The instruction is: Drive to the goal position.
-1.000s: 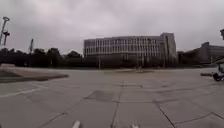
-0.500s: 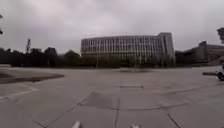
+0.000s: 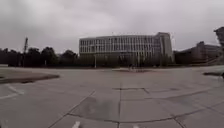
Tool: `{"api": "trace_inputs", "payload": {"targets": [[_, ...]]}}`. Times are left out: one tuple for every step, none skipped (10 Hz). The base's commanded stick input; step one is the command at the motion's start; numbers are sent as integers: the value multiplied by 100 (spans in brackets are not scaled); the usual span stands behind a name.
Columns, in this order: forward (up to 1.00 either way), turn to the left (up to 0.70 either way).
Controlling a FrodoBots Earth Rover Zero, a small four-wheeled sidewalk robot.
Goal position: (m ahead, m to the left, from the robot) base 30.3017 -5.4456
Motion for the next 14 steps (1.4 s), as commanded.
{"api": "trace_inputs", "payload": {"targets": [[70,0],[70,0],[70,0],[70,0],[70,0],[70,0],[70,0],[70,0],[70,0],[70,0],[70,0],[70,0],[70,0],[70,0]]}}
